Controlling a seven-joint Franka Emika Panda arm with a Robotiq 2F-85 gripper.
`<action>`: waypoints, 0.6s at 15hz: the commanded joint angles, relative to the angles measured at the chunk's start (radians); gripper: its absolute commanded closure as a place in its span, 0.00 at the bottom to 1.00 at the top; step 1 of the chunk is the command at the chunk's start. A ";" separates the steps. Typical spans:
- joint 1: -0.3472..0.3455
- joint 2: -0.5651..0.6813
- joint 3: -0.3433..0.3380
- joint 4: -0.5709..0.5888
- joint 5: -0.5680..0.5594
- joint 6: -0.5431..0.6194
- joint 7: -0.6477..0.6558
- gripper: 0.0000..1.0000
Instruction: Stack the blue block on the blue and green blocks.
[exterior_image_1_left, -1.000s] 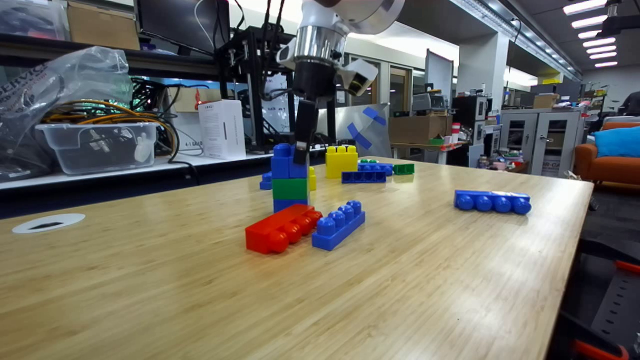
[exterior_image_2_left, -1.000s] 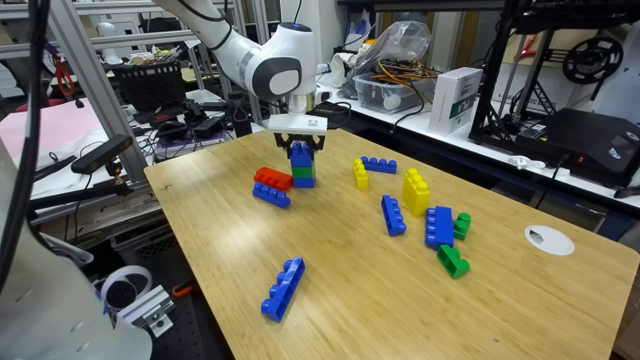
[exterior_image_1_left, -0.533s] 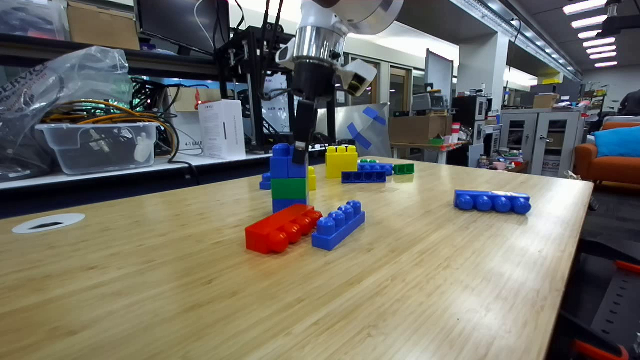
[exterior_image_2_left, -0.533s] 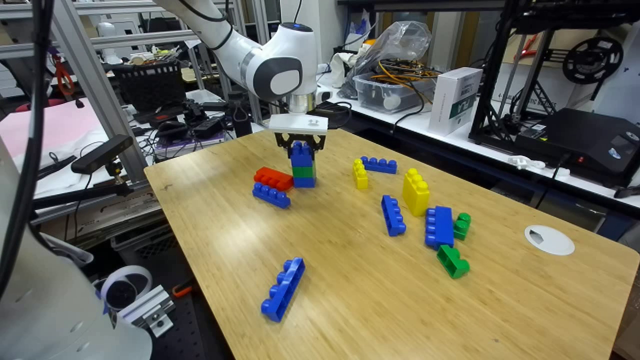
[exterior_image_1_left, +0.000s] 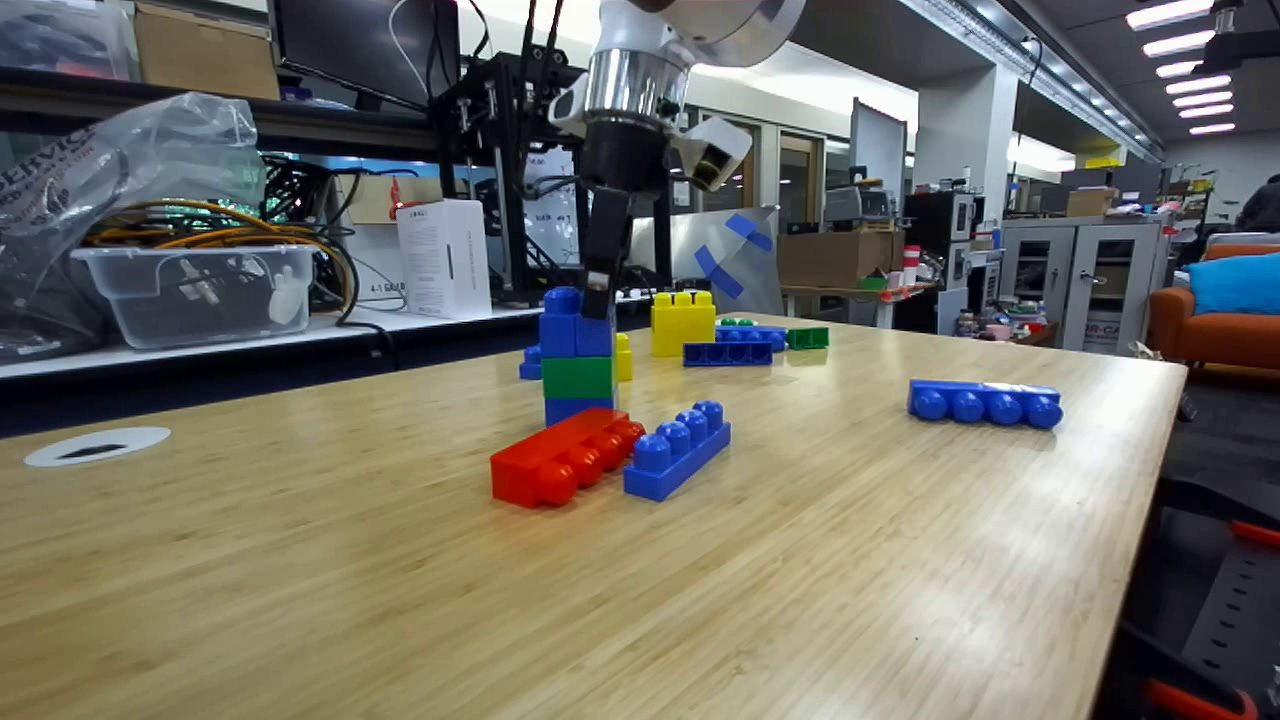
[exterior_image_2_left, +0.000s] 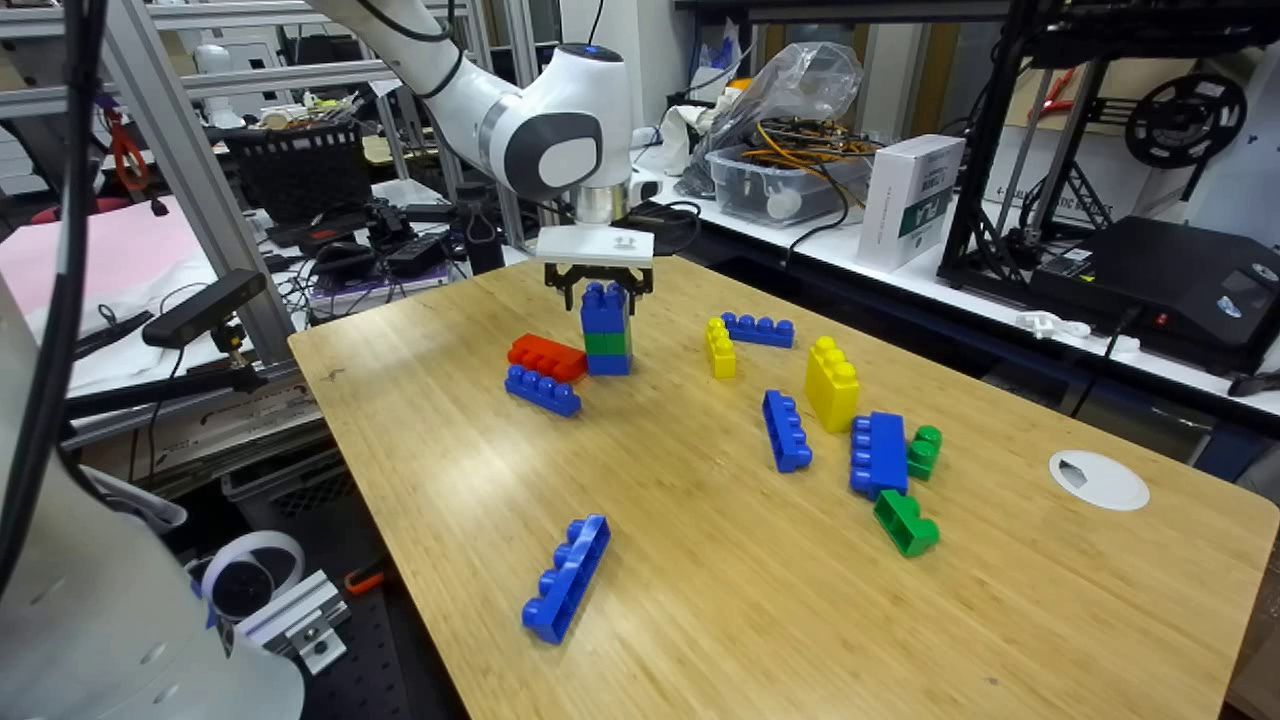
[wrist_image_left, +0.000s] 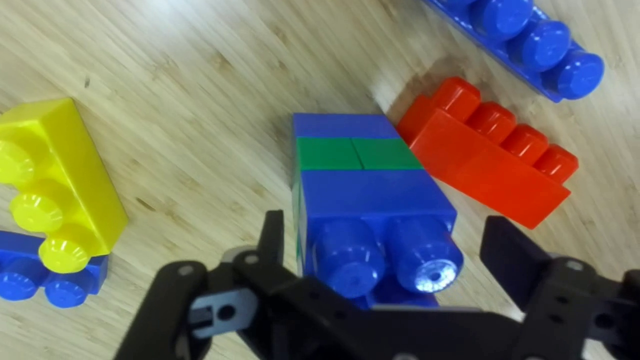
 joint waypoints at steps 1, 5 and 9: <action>-0.017 -0.021 0.015 0.007 -0.035 -0.028 0.010 0.00; -0.012 -0.067 0.009 0.015 -0.051 -0.058 0.022 0.00; -0.009 -0.118 0.002 0.024 -0.042 -0.100 0.027 0.00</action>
